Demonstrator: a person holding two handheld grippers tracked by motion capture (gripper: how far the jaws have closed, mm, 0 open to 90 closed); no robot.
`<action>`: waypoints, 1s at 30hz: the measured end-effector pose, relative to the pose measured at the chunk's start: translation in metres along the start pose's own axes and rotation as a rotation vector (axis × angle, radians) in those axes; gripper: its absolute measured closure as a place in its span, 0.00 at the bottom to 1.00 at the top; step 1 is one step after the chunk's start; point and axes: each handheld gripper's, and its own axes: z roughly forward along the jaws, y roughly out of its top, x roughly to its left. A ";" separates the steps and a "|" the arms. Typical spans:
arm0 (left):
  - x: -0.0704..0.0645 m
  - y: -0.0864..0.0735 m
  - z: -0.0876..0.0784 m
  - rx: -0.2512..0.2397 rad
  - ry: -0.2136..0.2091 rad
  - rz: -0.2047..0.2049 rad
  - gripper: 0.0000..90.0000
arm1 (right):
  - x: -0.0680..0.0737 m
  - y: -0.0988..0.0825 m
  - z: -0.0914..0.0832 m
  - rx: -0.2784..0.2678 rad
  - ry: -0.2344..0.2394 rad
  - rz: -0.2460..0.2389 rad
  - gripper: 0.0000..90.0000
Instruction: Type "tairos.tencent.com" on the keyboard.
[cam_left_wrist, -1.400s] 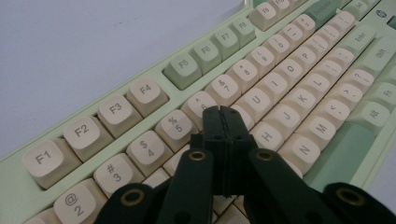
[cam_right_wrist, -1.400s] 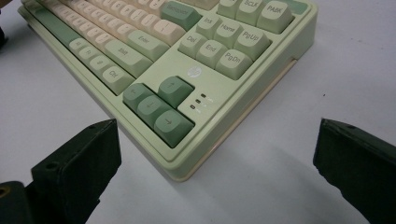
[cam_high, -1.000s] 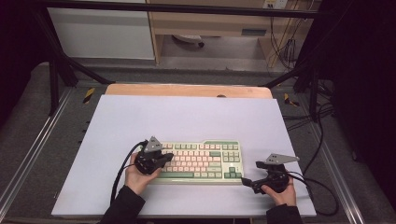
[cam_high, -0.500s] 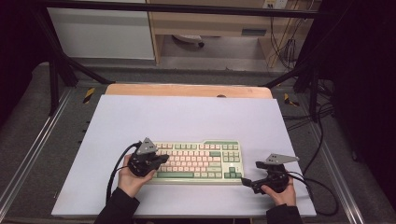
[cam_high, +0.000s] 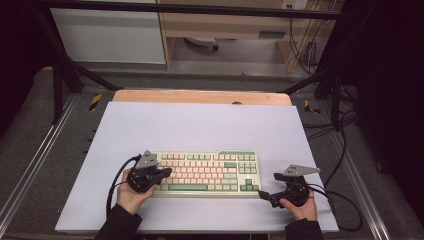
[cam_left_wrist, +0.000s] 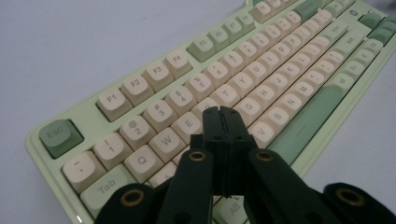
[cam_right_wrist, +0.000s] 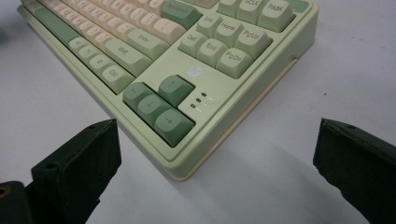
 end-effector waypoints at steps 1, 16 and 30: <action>0.001 -0.001 -0.001 0.001 0.001 -0.001 1.00 | 0.000 0.000 0.000 0.000 0.000 0.000 0.02; 0.013 -0.015 -0.001 0.023 0.031 -0.032 1.00 | 0.000 0.000 0.000 0.001 0.000 -0.001 0.02; 0.017 -0.020 0.000 0.026 0.049 -0.035 1.00 | 0.000 0.000 0.001 0.002 0.001 -0.003 0.02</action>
